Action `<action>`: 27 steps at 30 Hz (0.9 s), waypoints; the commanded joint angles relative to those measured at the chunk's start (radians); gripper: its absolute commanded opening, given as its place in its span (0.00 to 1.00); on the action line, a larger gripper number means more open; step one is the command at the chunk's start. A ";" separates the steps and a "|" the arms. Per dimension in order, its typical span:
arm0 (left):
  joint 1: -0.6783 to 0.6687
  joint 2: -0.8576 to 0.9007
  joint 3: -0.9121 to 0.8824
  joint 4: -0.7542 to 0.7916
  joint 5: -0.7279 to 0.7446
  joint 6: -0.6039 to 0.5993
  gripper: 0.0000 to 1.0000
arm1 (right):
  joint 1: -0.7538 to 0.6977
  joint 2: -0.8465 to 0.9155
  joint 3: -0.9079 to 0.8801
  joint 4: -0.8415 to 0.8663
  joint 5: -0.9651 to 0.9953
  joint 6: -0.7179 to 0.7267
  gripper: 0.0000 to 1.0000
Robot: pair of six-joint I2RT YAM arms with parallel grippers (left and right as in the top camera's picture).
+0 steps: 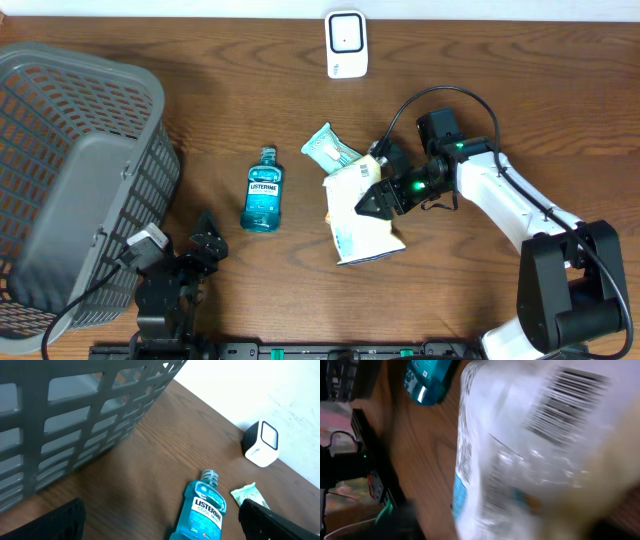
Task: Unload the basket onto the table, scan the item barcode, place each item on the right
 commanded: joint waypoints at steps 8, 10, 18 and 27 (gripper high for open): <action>0.003 -0.007 -0.008 -0.024 -0.013 -0.002 0.98 | 0.010 0.005 -0.025 -0.009 0.082 -0.013 0.99; 0.003 -0.007 -0.008 -0.024 -0.012 -0.002 0.98 | 0.008 0.006 -0.053 0.040 0.150 0.042 0.99; 0.003 -0.007 -0.008 -0.024 -0.013 -0.002 0.98 | 0.008 0.006 -0.209 0.229 0.150 0.122 0.99; 0.003 -0.007 -0.008 -0.024 -0.012 -0.002 0.98 | 0.004 0.007 -0.416 0.554 0.012 0.217 0.49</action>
